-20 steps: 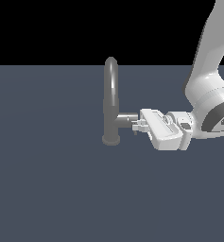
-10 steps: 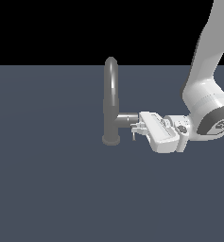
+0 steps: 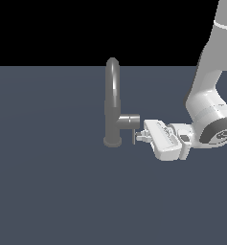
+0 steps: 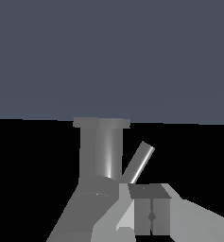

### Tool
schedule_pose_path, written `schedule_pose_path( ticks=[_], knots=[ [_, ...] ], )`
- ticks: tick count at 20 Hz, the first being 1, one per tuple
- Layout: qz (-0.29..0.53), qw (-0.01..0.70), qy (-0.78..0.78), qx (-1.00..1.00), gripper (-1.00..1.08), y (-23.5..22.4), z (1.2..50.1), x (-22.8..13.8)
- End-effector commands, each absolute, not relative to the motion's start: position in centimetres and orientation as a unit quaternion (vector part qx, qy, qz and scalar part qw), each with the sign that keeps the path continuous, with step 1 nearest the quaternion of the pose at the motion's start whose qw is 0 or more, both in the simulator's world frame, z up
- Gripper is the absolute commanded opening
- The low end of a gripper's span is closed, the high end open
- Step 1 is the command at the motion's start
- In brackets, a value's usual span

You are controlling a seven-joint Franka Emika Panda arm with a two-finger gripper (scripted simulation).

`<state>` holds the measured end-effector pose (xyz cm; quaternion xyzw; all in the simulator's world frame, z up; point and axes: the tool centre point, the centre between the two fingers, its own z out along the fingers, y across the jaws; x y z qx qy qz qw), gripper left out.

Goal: Turn on the faucet by rotating a designated handle.

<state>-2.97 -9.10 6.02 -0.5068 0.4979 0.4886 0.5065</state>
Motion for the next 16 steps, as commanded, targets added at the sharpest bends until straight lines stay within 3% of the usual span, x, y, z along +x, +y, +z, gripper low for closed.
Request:
schedule_pose_path(
  ticks=[1, 16],
  knots=[
    [0.487, 0.507, 0.497, -0.508, -1.0, -9.1, 6.2, -2.8],
    [0.497, 0.502, 0.498, -0.504, -1.0, -8.1, 4.2, 0.7]
  ],
)
